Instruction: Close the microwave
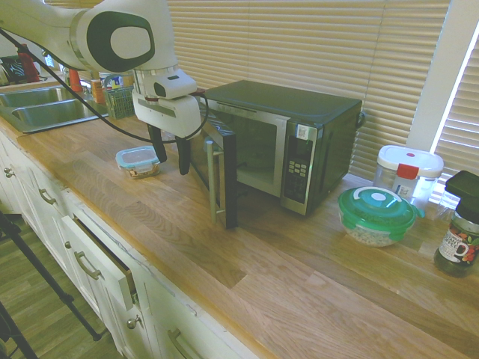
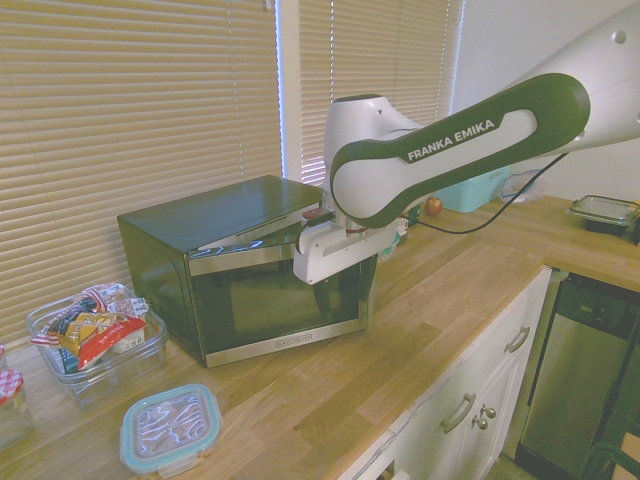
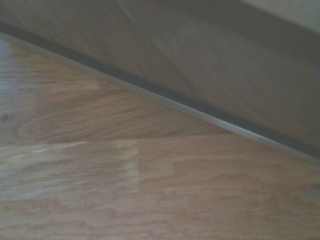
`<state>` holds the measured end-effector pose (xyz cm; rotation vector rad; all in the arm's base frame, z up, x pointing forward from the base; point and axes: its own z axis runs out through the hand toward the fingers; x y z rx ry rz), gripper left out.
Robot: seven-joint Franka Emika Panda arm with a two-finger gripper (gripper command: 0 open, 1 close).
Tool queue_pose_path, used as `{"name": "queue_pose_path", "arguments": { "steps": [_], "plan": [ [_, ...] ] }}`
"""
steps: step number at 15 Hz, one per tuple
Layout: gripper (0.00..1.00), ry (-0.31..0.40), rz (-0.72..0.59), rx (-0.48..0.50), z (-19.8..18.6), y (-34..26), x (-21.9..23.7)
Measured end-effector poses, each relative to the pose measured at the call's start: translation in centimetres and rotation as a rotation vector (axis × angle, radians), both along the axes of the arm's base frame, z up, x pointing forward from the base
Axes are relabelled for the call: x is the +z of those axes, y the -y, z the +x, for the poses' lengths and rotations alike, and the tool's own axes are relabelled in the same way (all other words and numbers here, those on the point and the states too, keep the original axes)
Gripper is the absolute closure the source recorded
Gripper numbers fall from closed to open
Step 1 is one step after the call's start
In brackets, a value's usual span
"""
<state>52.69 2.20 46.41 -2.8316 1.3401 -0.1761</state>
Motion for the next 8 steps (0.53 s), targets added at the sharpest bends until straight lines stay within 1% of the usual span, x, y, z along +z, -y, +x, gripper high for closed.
{"name": "queue_pose_path", "arguments": {
  "steps": [4,8],
  "plan": [
    [0.00,-0.021,0.005,-0.019,2.9,1.0,-0.2],
    [0.00,-0.010,0.006,-0.031,5.6,1.8,0.5]
  ]
}}
